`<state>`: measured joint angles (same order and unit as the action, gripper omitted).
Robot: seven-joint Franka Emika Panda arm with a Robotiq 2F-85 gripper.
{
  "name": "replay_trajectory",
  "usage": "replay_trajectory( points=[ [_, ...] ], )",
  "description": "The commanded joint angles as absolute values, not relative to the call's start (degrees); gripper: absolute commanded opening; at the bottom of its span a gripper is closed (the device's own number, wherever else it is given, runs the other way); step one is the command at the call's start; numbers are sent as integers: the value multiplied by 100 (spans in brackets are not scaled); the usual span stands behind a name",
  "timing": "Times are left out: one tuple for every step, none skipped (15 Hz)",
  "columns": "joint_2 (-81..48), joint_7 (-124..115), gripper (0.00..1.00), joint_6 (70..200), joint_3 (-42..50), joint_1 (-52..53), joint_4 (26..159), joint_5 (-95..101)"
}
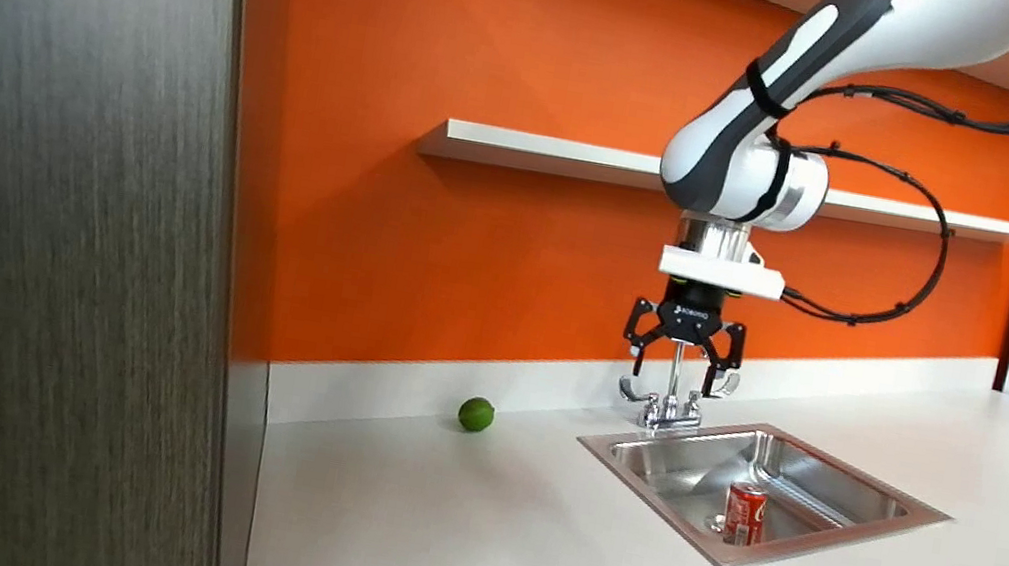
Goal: Remove the can from the sink
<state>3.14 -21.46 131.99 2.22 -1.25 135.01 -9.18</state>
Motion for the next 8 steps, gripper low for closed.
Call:
replay_trajectory(
  points=[
    [209, -1928, 100, 13548, 365, -304, 13734, -1056],
    [184, -1889, 100, 13620, 422, -347, 13799, -1071],
    [151, -1873, 100, 13688, 470, -380, 13846, -1076],
    [132, -1833, 100, 13742, 527, -420, 13906, -1094],
    [115, -1778, 100, 13799, 574, -460, 13965, -1132],
    [111, -1718, 100, 13845, 629, -508, 14034, -1158],
    [92, -1676, 100, 13889, 676, -547, 14080, -1183],
    [85, -1611, 100, 13912, 727, -592, 14131, -1216]
  ],
)
